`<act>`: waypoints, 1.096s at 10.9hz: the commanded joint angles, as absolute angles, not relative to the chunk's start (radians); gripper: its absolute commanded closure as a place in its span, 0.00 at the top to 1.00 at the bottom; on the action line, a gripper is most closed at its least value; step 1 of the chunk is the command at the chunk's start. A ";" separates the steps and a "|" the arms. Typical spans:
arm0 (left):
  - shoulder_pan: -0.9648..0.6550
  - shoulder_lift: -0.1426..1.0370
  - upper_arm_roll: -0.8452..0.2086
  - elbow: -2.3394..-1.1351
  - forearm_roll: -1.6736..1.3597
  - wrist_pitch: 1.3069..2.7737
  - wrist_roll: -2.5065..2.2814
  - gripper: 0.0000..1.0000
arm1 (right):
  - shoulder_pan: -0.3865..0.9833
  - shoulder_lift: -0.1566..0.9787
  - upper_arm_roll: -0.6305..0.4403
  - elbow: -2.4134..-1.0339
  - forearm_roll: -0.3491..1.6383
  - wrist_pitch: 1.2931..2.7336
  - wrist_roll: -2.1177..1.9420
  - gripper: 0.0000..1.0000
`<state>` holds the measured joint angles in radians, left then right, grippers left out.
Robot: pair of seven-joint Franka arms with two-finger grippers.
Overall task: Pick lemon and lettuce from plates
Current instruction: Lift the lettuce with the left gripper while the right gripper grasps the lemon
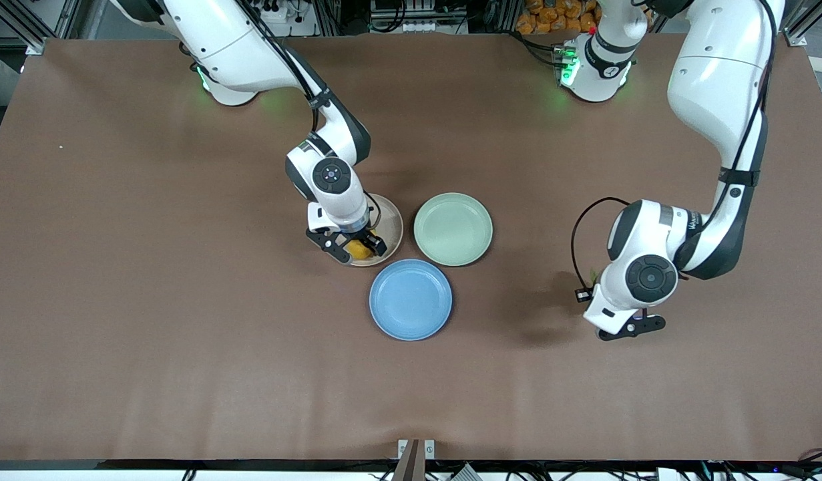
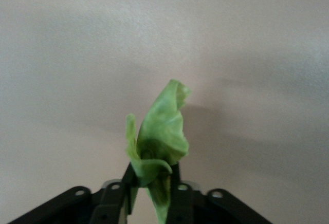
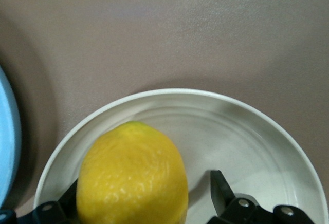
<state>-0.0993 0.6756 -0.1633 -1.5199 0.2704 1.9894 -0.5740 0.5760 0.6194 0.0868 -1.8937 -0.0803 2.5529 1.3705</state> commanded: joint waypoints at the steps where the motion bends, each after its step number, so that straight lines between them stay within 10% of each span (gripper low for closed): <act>1: -0.077 0.664 -0.173 -1.508 0.291 1.990 -0.563 1.00 | 0.574 0.626 0.080 -1.890 -0.103 2.571 1.404 0.96; 7: -0.075 0.601 -0.179 -1.506 0.285 1.985 -0.564 1.00 | 0.571 0.632 0.081 -1.882 -0.103 2.577 1.404 0.48; 12: -0.077 0.540 -0.187 -1.508 0.282 1.973 -0.565 1.00 | 0.549 0.627 0.081 -1.856 -0.100 2.557 1.390 0.35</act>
